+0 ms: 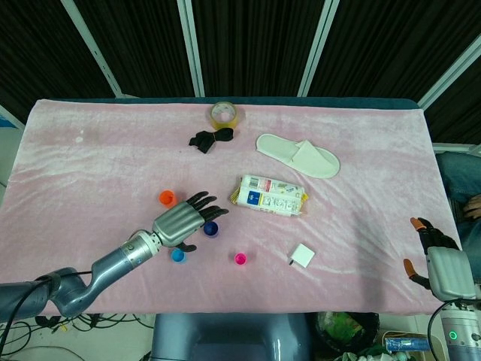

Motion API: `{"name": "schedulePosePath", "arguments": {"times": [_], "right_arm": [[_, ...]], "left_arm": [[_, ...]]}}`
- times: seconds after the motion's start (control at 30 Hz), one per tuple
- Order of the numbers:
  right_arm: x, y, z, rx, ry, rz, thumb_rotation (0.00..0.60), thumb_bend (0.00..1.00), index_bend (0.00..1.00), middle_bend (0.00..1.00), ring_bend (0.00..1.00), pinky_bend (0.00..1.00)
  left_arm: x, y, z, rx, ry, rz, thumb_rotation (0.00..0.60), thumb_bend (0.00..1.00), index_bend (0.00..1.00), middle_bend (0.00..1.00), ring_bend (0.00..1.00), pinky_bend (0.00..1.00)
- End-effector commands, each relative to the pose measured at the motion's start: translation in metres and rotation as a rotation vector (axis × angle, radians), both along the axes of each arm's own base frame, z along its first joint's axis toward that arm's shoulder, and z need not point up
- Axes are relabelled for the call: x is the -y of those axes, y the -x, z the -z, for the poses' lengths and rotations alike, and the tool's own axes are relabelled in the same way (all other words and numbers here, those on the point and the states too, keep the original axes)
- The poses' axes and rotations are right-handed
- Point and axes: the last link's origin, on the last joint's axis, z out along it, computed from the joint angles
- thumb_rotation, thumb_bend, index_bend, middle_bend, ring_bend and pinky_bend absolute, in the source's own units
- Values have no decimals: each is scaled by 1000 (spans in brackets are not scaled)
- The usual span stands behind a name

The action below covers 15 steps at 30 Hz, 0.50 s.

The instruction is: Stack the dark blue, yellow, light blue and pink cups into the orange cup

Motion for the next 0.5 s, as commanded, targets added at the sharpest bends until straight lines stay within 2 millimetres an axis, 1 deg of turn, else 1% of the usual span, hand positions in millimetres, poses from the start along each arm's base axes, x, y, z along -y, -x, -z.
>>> {"name": "schedulePosePath", "arguments": {"times": [0.03,0.23,0.37,0.5], "right_arm": [[0,0,0,0,0,0,600,292,130,100,173,239],[0,0,0,3,0,1,600,292,131,99,172,238],[0,0,0,-1,0,1,600,292,131,99,172,239],[1,1,0,1,0,4,600,292,131,99,173,239]], "left_arm": [[-1,-2,5,-6,5,2,600,169,100,176,0,0],[-6,-2,15,-22,5,3,600,180,133,199,0,0],[-10,0,21,-28,-3,0,600,249,164,235,0,0],[-14,1,28,-29,5,-12,600,249,196,258,0,0]]}}
